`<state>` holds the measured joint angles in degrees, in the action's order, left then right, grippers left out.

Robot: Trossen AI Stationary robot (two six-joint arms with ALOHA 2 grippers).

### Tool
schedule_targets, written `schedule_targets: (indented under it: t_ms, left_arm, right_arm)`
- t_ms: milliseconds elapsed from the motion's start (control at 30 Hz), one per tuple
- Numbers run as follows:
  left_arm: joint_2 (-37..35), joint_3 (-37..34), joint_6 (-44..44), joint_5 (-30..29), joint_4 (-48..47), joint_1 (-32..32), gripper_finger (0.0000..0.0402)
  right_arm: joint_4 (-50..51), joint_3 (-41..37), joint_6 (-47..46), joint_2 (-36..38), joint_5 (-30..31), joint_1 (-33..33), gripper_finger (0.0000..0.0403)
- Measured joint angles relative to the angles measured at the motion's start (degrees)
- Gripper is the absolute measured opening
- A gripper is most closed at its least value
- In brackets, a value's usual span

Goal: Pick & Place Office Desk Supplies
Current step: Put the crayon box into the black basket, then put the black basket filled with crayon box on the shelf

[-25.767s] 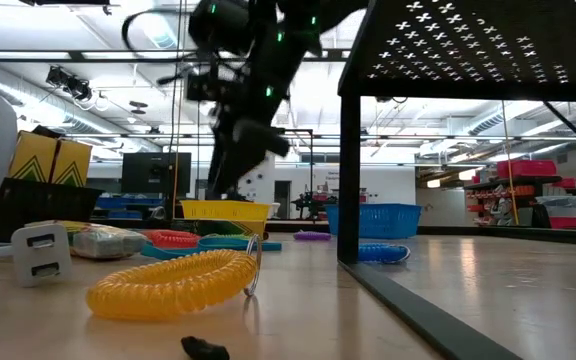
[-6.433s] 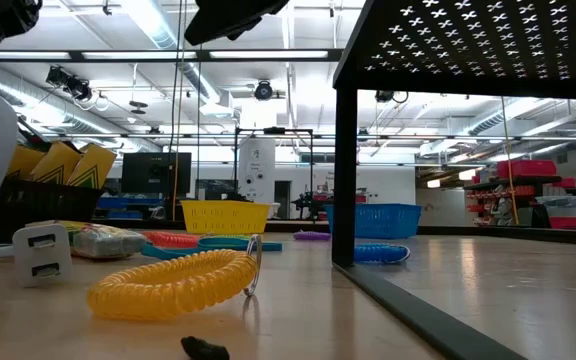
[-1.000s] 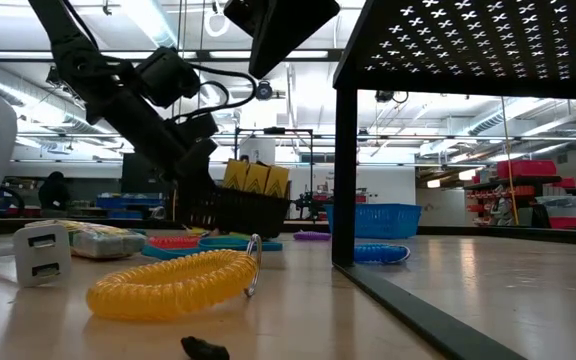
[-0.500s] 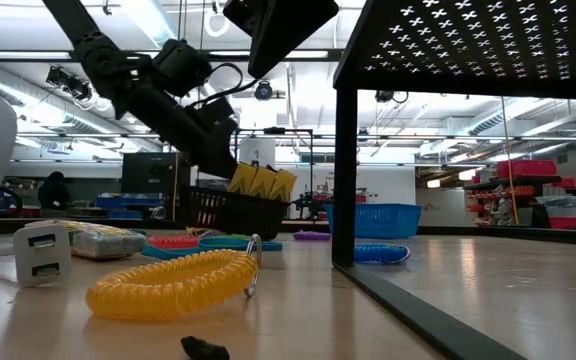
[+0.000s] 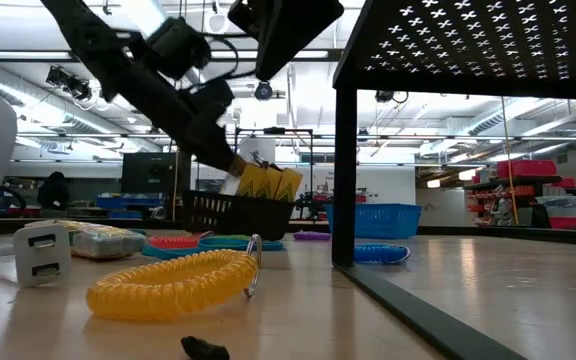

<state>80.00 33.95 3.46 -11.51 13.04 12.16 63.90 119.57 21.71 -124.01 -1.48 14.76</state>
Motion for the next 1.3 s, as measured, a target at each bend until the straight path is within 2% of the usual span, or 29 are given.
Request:
schedule_targets:
  t_ms: [200, 467, 533, 633, 800, 933, 1067, 1300]
  left_arm:
    - [-6.51, -0.03, -2.38, -4.16, -9.28, -4.55, 0.0024]
    - [-15.56, -0.02, -3.91, -10.33, -18.86, -2.81, 0.012]
    - [-17.31, -0.03, -4.15, -9.18, -20.55, -2.07, 0.0139]
    - [-18.49, -0.01, -5.59, -4.45, -22.07, -2.05, 0.0157]
    - [-18.05, -0.01, -7.99, 3.58, -26.84, -2.58, 0.0159]
    - [-17.42, -0.08, -10.63, 7.71, -28.72, -5.2, 0.0162]
    - [-16.82, -0.08, -15.71, 7.73, -28.66, -8.83, 0.0179]
    - [-14.73, -0.08, -23.5, 1.42, -29.49, -10.26, 0.0227]
  right_arm:
    - [2.0, 0.0, 0.0, 0.0, 0.0, 0.0, 0.0]
    - [2.86, 0.0, 0.18, 0.0, 0.02, 0.0, 0.0007]
    - [3.01, 0.0, 0.18, 0.0, 0.02, 0.0, 0.0005]
    - [3.78, -0.01, 0.18, 0.0, 0.01, 0.0, 0.0004]
    - [4.7, 0.0, 0.2, 0.0, 0.0, 0.0, 0.0009]
    - [5.15, 0.0, 0.54, 0.0, 0.02, 0.0, 0.0014]
    - [5.45, 0.0, 1.12, 0.0, -0.26, 0.0, 0.0015]
    - [6.42, -0.01, 1.13, 0.0, -0.31, 0.0, 0.0015]
